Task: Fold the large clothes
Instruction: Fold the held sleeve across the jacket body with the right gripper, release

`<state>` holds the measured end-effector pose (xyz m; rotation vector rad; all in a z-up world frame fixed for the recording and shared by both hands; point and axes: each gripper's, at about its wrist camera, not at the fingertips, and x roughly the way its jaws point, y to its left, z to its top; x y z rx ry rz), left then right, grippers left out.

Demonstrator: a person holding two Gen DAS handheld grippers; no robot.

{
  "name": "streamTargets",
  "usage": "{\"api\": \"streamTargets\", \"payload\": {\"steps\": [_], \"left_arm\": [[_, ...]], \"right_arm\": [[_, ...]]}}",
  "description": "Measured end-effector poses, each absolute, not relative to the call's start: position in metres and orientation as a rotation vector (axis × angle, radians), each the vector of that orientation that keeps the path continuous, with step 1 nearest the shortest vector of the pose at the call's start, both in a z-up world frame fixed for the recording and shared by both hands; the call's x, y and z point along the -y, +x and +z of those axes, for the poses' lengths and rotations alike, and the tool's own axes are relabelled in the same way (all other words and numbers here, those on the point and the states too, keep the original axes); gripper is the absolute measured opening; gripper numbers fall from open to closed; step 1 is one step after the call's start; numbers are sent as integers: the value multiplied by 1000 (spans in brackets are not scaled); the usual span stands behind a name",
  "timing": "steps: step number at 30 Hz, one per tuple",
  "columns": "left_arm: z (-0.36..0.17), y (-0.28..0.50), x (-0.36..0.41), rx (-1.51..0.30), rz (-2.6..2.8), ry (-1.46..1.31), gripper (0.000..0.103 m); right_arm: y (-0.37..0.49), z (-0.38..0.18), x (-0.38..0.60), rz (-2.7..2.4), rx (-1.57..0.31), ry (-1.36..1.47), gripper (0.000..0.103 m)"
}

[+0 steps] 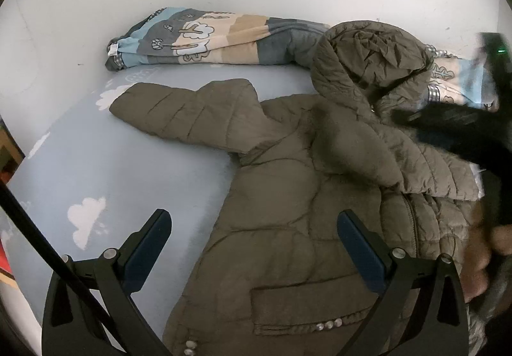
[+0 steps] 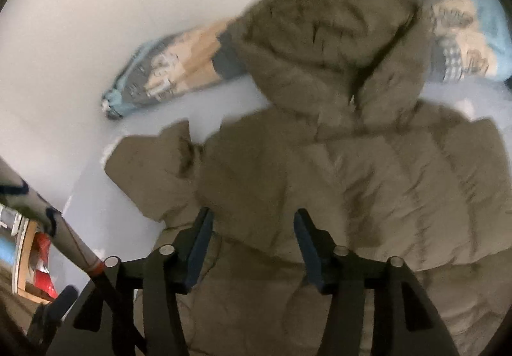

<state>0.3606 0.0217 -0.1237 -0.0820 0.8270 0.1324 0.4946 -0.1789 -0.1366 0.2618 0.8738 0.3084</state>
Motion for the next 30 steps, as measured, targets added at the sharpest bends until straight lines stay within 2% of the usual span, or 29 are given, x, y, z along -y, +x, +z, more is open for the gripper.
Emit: {"api": "streamTargets", "payload": {"steps": [4,7,13,16,18,21,26,30], "left_arm": [[-127,362,-21,-842,132,-88,103],[-129,363,-19,-852,130,-87,103],[-133,365,-13,-858,122,-71,103],[-135,366,-10,-864,116,-59,103],[-136,366,-9,-866,115,-52,103],[-137,368,-10,-872,110,-60,103],[-141,392,-9,-919,23,-87,103],[-149,421,0,-964,-56,-150,103]], "right_arm": [[485,-116,231,209,-802,309,65],[490,-122,272,41,-821,287,65],[494,-186,342,-184,-983,332,65],[501,-223,350,-166,-1089,356,66],[504,-231,348,-157,-1096,331,66],[506,-217,346,-167,-1107,334,67],[495,-173,314,-90,-995,306,67],[475,-154,314,-22,-931,405,67]]}}
